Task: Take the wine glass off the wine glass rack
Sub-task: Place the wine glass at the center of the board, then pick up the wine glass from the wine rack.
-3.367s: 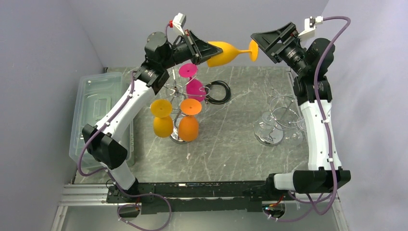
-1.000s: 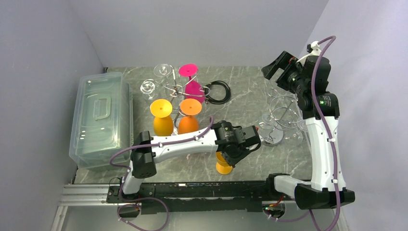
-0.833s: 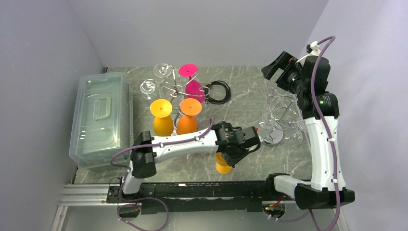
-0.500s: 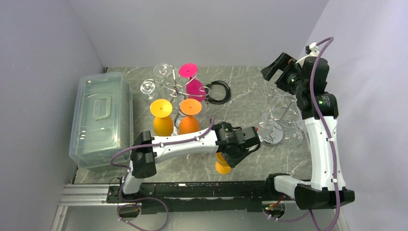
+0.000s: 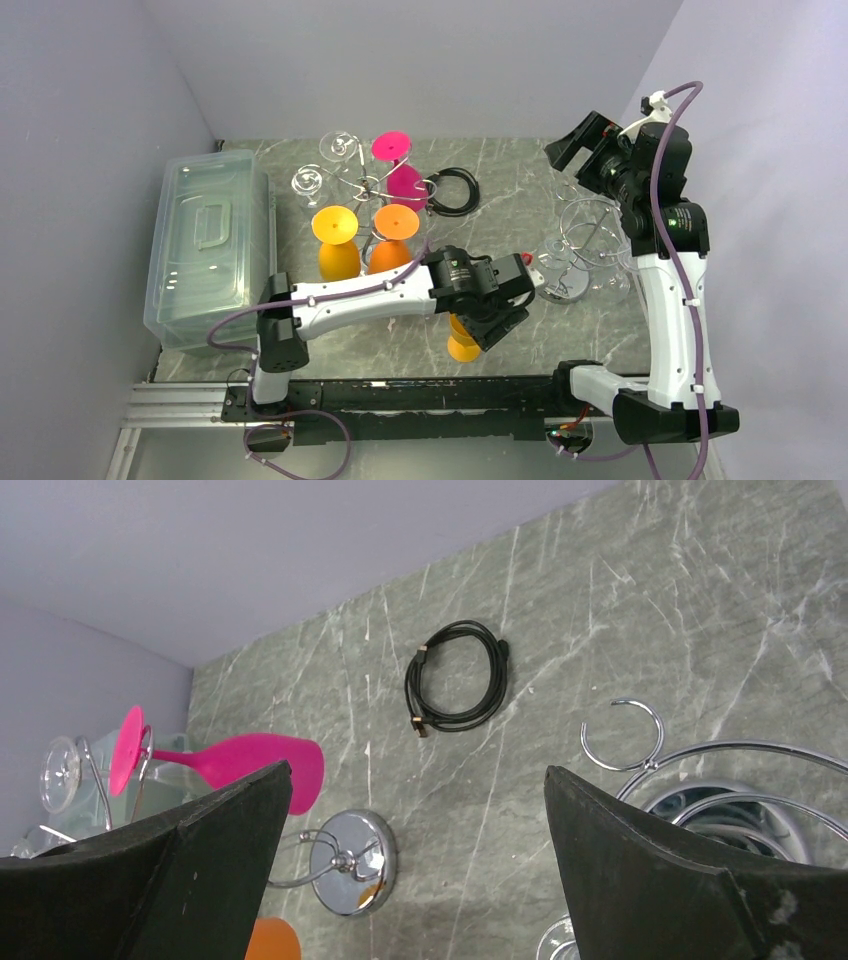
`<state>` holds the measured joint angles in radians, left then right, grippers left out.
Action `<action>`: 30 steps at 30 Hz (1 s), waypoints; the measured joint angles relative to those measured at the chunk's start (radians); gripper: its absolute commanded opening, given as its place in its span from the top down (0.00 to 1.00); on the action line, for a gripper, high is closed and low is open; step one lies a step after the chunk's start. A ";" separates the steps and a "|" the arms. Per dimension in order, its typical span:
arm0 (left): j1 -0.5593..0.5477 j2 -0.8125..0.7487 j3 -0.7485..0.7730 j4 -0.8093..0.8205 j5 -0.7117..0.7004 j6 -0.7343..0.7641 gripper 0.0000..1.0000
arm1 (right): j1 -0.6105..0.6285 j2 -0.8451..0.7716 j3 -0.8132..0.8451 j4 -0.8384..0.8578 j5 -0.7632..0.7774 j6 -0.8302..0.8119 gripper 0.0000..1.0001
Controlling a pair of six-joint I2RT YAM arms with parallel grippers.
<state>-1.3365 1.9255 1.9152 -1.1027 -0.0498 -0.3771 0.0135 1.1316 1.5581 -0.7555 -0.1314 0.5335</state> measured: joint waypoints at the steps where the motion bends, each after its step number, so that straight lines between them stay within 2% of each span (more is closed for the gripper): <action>1: 0.000 -0.009 0.000 0.000 0.000 0.000 0.33 | 0.000 -0.002 0.000 -0.001 0.000 0.000 0.00; 11: 0.000 -0.077 0.010 0.000 0.001 0.003 0.25 | 0.007 -0.004 -0.002 -0.010 0.000 -0.005 0.00; 22: 0.011 -0.205 0.073 0.023 -0.027 0.023 0.23 | 0.038 -0.004 -0.002 -0.027 0.001 -0.013 0.00; 30: 0.140 -0.317 0.084 0.095 -0.034 0.044 0.20 | 0.133 -0.005 0.019 -0.120 0.079 -0.017 0.00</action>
<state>-1.1965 1.6081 1.9987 -1.0080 -0.0837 -0.3332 0.1463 1.1263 1.5768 -0.8753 -0.0528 0.5163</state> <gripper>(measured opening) 0.791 0.994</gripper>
